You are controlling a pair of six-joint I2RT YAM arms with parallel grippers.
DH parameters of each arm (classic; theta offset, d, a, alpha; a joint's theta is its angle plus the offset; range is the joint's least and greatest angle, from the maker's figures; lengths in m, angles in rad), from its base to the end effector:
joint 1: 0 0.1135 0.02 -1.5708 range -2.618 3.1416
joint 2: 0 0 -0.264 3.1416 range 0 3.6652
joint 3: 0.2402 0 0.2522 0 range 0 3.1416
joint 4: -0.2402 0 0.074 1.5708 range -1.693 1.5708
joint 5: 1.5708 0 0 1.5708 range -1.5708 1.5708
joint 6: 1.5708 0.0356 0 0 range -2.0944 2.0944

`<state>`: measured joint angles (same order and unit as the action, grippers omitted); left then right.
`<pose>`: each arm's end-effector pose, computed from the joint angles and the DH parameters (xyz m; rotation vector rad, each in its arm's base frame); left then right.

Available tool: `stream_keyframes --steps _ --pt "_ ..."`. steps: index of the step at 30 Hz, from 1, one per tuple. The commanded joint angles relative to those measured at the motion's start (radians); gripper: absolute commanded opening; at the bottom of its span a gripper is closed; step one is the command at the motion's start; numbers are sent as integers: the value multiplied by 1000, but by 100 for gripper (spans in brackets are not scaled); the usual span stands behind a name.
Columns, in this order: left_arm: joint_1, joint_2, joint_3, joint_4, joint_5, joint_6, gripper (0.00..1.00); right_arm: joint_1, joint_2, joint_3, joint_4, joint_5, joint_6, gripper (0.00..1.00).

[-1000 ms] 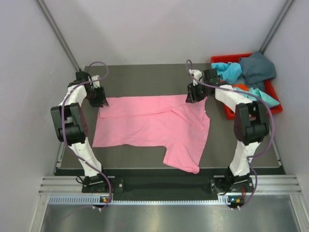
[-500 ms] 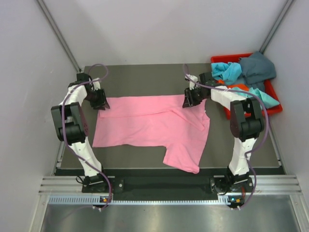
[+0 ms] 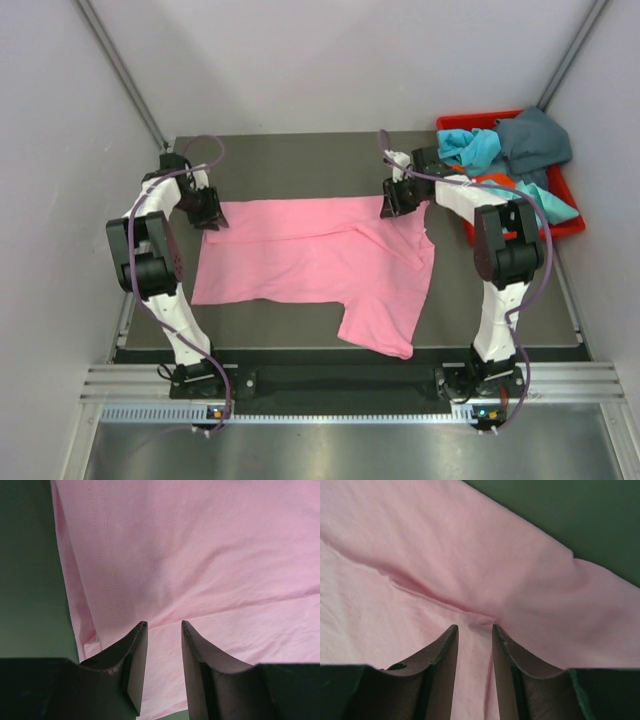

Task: Fold and stack the t-shirts
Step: Fold the tshirt

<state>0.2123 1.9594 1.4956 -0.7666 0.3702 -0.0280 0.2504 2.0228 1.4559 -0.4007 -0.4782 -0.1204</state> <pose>0.3954 0.0721 0.2009 -0.2403 2.7245 -0.4665 0.4165 0.1234 0.1831 -0.6461 2.4182 0.6575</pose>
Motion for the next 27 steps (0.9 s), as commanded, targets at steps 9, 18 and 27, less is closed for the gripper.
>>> stream_keyframes --steps 9,18,27 --pt "-1 -14 -9 -3 19 -6 38 -7 1 6 39 15 -25 27" --pt "-1 -33 -23 1 10 -6 37 -8 7 18 37 9 -27 12" --pt "-2 -48 -35 3 4 -4 37 -8 5 0 49 44 -30 37"
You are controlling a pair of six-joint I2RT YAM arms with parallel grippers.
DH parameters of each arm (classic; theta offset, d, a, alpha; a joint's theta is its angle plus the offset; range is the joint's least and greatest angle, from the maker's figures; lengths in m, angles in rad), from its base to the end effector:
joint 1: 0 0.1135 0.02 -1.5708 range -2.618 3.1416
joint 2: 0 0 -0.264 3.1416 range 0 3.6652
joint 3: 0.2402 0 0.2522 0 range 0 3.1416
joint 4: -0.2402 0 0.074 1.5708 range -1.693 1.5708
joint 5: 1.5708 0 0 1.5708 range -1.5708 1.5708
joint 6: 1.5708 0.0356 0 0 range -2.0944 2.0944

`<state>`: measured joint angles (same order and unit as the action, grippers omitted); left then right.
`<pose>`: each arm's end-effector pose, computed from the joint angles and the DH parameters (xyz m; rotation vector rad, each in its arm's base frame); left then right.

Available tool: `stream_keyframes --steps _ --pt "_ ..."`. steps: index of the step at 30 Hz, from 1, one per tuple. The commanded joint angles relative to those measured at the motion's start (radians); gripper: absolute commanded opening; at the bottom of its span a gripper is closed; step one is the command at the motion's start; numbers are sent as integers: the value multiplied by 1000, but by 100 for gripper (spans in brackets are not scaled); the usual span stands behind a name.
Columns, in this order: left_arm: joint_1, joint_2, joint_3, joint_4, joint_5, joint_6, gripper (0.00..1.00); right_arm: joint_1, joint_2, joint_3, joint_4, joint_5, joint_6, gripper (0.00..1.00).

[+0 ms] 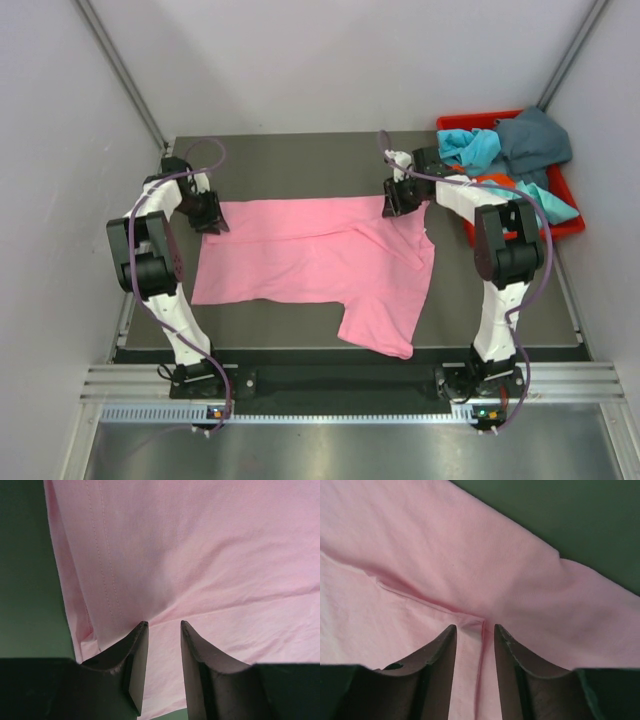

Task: Fold and stack the t-shirts
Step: Fold the tshirt

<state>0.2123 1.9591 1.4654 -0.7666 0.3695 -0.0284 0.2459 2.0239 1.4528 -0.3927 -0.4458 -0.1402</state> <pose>0.3906 0.0710 0.1925 -0.2514 2.7521 -0.4744 0.4178 0.1207 0.1818 -0.6526 2.4152 0.6061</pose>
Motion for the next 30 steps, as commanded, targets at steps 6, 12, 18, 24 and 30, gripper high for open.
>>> stream_keyframes --steps 6,12,18,24,30 --pt "-2 -51 -11 6 2 -4 37 -3 15 -5 40 -13 -15 28" --pt "-1 -58 -11 4 -6 -2 37 -3 25 -3 46 -28 2 24" --pt "-2 -63 -16 3 -11 1 37 -3 29 -11 41 -24 4 31" --pt "-1 -62 -19 9 -11 -2 37 -3 24 -12 41 -44 -2 6" --pt "-1 -62 -20 24 -4 -8 37 6 -31 -14 28 -60 -6 0"
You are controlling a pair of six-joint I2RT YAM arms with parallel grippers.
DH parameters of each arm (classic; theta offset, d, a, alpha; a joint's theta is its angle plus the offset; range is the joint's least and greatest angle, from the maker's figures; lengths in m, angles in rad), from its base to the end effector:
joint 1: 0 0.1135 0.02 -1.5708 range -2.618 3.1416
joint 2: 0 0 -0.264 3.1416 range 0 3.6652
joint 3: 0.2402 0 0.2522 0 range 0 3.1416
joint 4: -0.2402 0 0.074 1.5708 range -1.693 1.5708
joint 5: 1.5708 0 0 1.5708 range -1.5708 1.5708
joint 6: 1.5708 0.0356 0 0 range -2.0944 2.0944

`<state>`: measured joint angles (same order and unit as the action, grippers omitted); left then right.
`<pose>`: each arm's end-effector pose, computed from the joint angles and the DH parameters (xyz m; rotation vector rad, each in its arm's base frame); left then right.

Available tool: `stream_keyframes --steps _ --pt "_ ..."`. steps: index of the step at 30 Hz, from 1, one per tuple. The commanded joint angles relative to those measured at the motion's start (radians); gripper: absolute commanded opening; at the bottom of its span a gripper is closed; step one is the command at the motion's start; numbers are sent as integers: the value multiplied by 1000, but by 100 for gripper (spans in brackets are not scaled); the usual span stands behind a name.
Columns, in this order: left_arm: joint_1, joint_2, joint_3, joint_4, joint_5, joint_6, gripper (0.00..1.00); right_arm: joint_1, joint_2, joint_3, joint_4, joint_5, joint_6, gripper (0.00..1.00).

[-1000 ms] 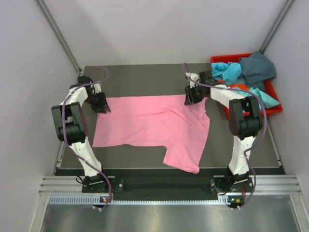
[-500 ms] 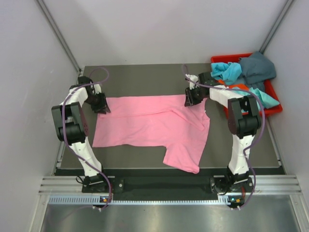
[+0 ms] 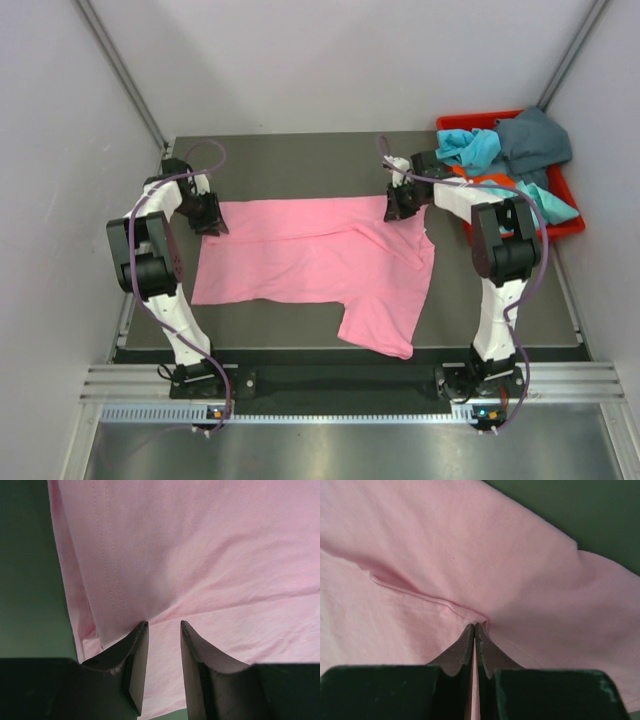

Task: Fold and stack the t-shirts
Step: Fold the tshirt

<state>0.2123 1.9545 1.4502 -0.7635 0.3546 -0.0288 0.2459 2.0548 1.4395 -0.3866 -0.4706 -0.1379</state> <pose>0.3881 0.0710 0.1900 -0.2582 2.7630 -0.4562 0.4175 0.1214 0.1657 -0.6560 2.4475 0.6450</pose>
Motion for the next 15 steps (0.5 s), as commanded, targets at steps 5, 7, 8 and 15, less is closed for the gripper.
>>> stream_keyframes --steps 5,7,8,15 --pt "-2 -62 -5 38 29 -16 36 50 -172 -51 15 -52 23 0" --pt "-2 -65 -5 44 35 -20 36 76 -209 -97 15 -57 43 0" --pt "-2 -69 -8 47 40 -20 36 85 -243 -114 18 -59 52 0" --pt "1 -95 -30 62 41 3 36 168 -379 -290 29 -65 90 0"
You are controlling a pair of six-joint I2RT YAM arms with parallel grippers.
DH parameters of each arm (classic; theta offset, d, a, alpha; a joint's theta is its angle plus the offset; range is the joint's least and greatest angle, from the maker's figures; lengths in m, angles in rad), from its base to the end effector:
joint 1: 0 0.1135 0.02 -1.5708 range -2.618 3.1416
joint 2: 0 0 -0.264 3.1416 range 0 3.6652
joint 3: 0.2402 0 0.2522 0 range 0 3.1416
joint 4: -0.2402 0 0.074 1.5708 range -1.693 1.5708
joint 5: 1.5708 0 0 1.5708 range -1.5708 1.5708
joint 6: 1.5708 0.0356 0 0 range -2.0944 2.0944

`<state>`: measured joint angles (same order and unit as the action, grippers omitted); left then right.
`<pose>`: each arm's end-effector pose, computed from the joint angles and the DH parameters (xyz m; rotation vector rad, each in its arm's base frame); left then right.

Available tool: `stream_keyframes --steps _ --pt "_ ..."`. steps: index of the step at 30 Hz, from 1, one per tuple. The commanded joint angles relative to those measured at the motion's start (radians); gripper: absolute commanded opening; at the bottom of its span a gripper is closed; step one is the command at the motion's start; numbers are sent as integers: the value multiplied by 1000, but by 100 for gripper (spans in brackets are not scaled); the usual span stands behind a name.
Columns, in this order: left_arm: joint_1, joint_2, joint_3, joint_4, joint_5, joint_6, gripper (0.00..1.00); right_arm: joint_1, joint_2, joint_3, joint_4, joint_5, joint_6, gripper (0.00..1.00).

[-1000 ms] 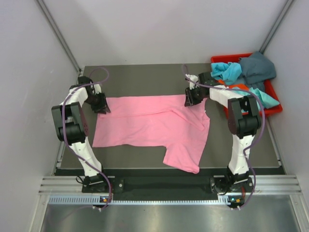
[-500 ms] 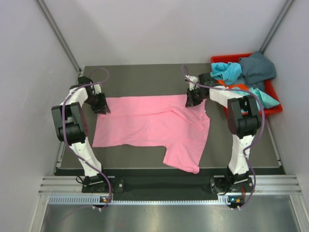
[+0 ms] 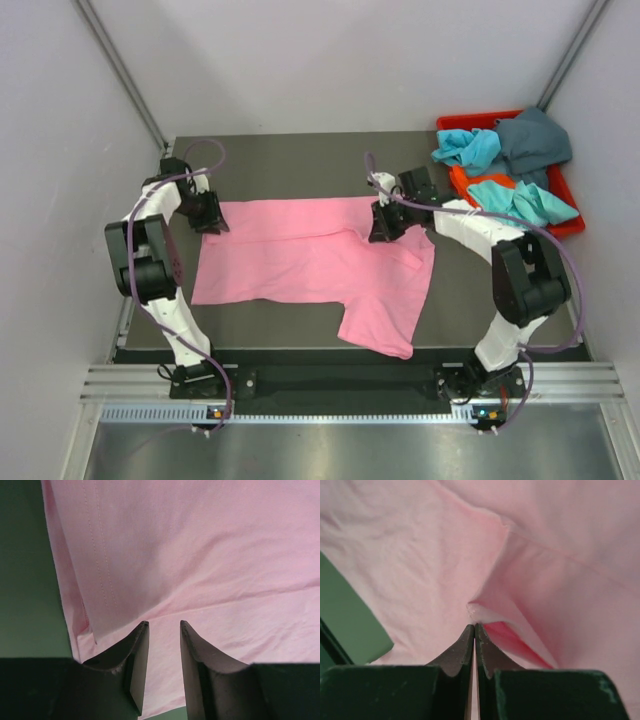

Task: Fold and stack the t-shirts
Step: Fold the tshirt

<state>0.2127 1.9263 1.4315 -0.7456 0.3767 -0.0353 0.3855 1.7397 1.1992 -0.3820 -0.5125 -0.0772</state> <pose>0.3847 0.0697 0.1962 -0.2527 2.7318 -0.4801 0.3351 0.1548 0.2154 -0.7793 2.3584 0.7682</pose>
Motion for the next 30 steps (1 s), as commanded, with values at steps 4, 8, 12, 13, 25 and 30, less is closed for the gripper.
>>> stream_keyframes --steps 4,8,12,13,25,30 --pt "1 -76 -14 48 16 20 36 46 -123 -118 31 -20 53 1" --pt "2 -78 -14 55 21 11 36 46 -172 -119 22 -5 51 2" --pt "2 -66 -5 65 36 -11 36 46 -195 -107 28 28 40 7" --pt "4 -63 4 65 36 -12 36 46 -198 -105 40 31 45 7" --pt "2 -73 18 60 13 -12 36 84 -89 14 101 123 120 22" --pt "2 -92 17 34 13 -9 36 -16 -37 8 104 118 110 22"
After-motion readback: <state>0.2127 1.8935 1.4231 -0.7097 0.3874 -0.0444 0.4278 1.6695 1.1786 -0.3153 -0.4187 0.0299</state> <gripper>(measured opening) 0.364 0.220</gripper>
